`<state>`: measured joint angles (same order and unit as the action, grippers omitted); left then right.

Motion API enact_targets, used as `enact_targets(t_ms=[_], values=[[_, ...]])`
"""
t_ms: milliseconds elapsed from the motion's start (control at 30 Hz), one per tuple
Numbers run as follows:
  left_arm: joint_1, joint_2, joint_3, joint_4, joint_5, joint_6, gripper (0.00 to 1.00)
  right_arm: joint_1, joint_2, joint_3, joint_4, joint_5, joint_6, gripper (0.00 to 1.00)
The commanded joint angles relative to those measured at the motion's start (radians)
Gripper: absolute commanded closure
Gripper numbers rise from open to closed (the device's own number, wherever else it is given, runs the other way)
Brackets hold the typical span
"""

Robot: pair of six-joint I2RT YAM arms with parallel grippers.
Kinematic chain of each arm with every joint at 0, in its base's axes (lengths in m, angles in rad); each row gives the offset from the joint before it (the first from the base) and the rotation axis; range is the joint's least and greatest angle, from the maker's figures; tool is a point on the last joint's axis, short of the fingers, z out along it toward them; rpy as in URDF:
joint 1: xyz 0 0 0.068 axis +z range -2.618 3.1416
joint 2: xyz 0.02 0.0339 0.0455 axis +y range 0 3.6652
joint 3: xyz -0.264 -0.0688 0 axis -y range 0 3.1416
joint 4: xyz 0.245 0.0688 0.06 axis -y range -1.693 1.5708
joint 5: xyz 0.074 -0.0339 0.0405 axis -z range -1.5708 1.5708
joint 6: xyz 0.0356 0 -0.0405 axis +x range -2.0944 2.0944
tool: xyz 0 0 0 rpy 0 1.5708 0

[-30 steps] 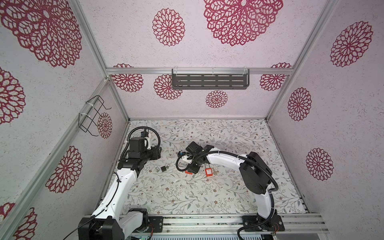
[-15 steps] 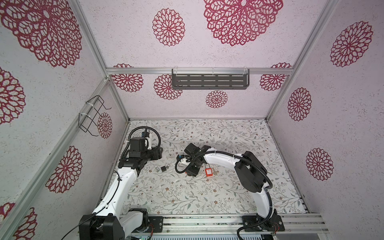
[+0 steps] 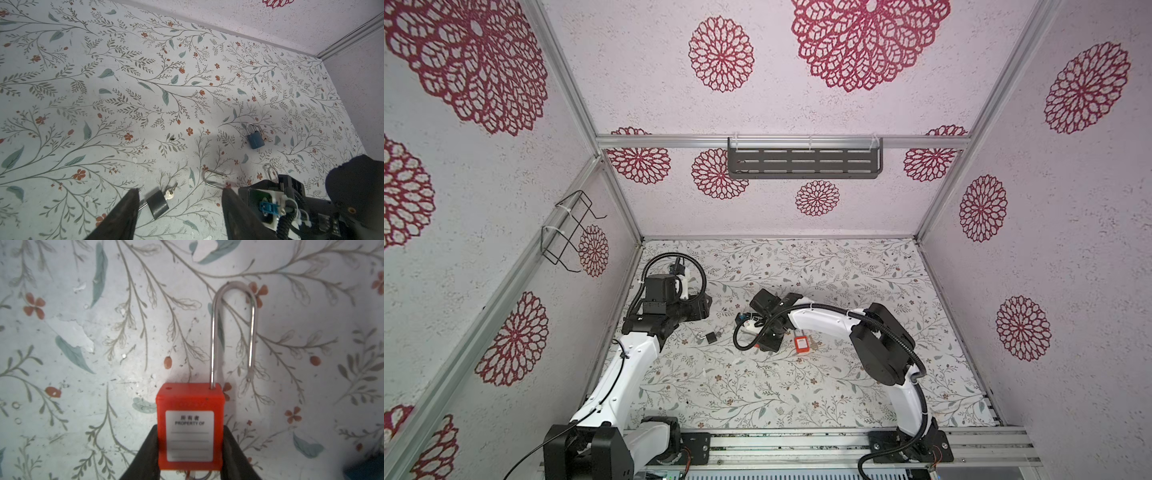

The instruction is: Lock with the key

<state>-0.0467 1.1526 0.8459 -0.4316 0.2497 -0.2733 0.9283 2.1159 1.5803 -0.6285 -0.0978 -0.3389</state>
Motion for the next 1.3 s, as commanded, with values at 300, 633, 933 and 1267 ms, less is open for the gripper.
enact_targets(t_ms=[300,633,933,1267], values=[[-0.035,-0.033,-0.036,0.15,0.295,0.189,0.49,-0.093,-0.335,-0.076,-0.118,-0.196,-0.254,0.8],[-0.228,-0.068,-0.081,0.305,0.456,0.714,0.51,-0.224,-0.449,-0.055,-0.243,-0.282,-0.371,0.83],[-0.254,-0.017,-0.061,0.328,0.493,0.902,0.5,-0.232,-0.523,-0.04,-0.286,-0.295,-0.405,0.83],[-0.271,0.051,0.002,0.256,0.627,0.943,0.51,-0.23,-0.6,-0.098,-0.226,-0.291,-0.397,0.84]])
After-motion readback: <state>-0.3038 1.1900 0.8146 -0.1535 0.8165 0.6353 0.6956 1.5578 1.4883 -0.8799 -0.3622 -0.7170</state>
